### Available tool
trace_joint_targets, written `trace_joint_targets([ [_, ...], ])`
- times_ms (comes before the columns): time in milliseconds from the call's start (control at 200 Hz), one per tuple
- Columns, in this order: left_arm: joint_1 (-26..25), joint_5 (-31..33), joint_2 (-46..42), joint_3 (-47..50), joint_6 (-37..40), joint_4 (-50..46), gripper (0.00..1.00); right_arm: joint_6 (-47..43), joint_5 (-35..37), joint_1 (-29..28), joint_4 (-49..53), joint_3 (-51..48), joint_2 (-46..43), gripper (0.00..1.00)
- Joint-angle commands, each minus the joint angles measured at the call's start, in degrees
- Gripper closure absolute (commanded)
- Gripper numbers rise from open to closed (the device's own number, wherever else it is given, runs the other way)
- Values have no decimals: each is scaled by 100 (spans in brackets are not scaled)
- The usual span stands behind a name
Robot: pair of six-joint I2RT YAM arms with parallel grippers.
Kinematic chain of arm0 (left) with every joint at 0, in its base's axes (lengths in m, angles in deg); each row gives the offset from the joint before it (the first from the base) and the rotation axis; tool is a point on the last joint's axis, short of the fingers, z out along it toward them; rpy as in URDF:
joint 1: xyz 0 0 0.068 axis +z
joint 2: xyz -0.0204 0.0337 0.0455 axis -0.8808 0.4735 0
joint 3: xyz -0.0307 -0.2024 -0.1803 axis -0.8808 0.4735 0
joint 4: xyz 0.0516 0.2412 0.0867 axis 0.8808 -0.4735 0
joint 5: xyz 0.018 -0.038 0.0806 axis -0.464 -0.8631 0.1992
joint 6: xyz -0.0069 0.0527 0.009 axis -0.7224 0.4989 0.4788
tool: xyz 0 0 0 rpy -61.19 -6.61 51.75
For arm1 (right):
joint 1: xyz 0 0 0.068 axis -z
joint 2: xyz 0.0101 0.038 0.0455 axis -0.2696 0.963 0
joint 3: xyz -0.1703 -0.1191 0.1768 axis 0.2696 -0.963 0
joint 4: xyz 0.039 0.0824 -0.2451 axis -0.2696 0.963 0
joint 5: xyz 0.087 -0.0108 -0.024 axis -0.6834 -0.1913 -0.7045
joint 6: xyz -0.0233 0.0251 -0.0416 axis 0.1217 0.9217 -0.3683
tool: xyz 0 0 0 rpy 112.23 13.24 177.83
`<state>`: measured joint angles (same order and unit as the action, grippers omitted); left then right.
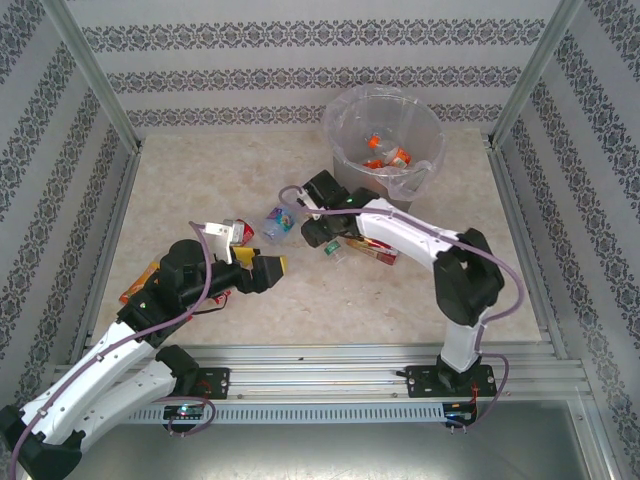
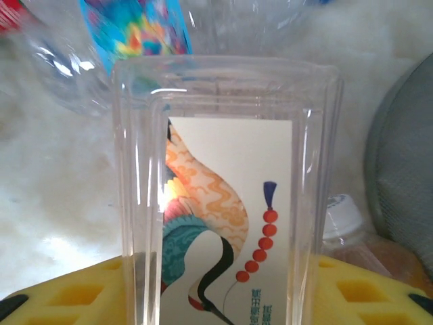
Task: Put the plastic bottles in the bin
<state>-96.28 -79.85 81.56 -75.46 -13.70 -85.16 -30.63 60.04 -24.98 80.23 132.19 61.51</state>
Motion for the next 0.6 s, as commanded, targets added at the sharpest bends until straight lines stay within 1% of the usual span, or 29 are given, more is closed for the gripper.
trace_joint_targets([
  [0,-76,-86,-120,117,-250,678,0,243,-354,35,108,-93,-525,48],
  [115,-79,-124,-132,145,-432,1150,0,351,-484,44,236,-21,-939,48],
  [230,-72,-174,-50,2,-495,1354,0,443,-547,46,362,171,-1320,49],
  [410,-80,-243,143,-436,-333,1296,0,555,-568,112,467,610,-1760,49],
  [595,-75,-288,421,-811,-204,1289,0,574,-543,448,677,1318,-1854,49],
])
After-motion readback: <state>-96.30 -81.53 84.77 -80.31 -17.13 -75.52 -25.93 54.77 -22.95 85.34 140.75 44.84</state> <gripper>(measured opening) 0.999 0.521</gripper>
